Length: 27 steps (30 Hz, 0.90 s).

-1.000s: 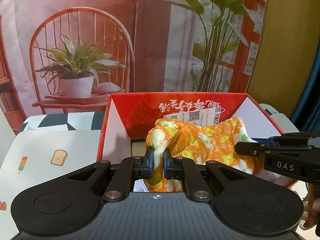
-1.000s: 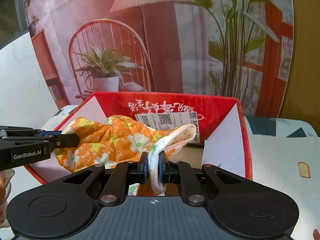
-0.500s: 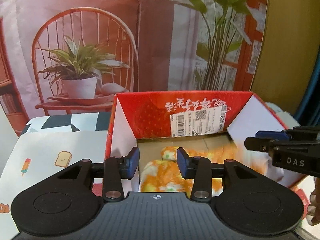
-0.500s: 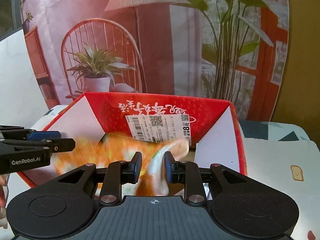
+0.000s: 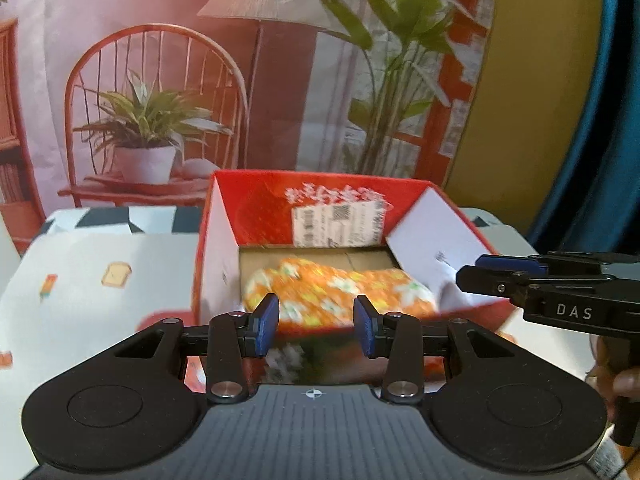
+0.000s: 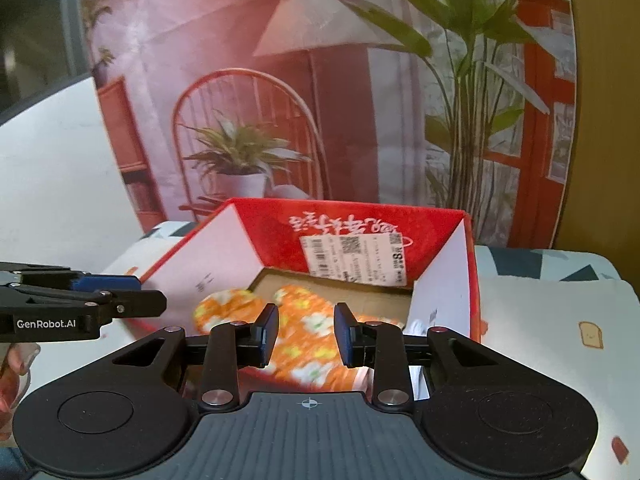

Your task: Organize soft objects

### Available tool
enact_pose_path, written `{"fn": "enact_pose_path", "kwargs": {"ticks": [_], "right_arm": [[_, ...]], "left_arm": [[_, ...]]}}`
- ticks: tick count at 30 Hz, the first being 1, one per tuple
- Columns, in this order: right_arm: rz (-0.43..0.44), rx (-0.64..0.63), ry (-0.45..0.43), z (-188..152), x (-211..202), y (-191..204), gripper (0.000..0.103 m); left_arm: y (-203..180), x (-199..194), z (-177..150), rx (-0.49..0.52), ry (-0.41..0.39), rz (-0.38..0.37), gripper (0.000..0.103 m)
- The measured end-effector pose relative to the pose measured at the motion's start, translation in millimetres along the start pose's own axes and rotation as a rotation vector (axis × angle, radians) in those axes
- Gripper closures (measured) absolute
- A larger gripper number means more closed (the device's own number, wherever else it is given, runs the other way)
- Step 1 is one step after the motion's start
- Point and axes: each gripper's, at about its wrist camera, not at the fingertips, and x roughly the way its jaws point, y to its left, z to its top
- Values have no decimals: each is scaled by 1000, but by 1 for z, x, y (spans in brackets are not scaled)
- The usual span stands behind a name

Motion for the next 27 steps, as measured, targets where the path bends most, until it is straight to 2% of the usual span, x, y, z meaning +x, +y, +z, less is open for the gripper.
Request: {"fn": "enact_pose_path", "kwargs": {"ticks": [7,16,21,27], "right_arm": [[19,1,21,-39,-29,12,74],[16,56,80,-110,-33,24,74],[-1,89,82,-136,-30,25,73],[-10,83,48,-151,-31,22,68]], "left_arm": [[-16,-2,-34,-15,72,-41,60],[-16,4,-80,-67,148,-65,60],[-14,3,-101,-113,127,-85,60],[-20,-1,-110,-87,95,-75,59]]}}
